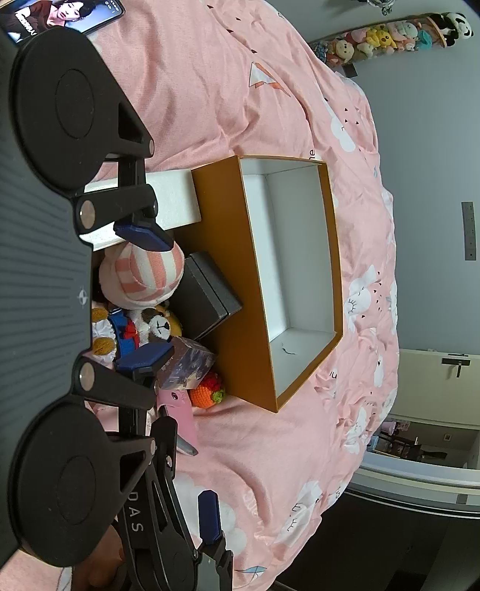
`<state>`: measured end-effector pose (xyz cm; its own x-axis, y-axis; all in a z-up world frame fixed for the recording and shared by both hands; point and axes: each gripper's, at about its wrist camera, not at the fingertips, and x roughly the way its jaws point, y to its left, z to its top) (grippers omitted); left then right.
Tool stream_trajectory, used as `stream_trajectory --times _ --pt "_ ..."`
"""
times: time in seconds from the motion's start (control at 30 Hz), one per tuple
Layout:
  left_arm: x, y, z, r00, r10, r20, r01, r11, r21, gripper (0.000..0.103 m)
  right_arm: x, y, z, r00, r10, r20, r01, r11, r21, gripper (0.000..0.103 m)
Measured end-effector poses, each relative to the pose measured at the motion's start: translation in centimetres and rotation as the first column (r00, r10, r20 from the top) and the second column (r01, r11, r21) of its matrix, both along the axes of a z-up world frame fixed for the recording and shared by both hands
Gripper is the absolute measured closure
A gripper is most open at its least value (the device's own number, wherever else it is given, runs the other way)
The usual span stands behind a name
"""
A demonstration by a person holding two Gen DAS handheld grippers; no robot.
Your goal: Organize objects
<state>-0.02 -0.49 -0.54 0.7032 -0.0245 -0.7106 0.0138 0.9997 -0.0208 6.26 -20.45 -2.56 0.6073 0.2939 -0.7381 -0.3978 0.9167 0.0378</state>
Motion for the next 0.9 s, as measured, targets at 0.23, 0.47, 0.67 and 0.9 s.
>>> stream_trajectory --times 0.23,0.47,0.67,0.9 --pt "0.0 0.0 0.0 1.000 0.000 0.000 0.000 1.000 0.000 0.036 -0.1 0.1 -0.1 1.000 0.002 -0.005 -0.002 1.000 0.000 0.001" --pt "-0.1 -0.1 -0.1 1.000 -0.004 -0.002 0.004 1.000 -0.002 0.036 0.0 0.2 -0.1 1.000 0.006 -0.010 -0.006 1.000 0.008 0.001" --pt "-0.2 1.4 -0.2 0.999 0.000 -0.038 -0.003 0.997 -0.075 0.049 0.8 0.8 0.2 0.998 0.065 -0.022 -0.065 0.997 0.030 0.009" --pt "0.4 5.5 -0.3 0.991 0.100 -0.094 -0.111 0.986 -0.125 0.052 2.3 3.3 0.7 0.975 0.214 -0.063 -0.211 0.976 0.052 0.040"
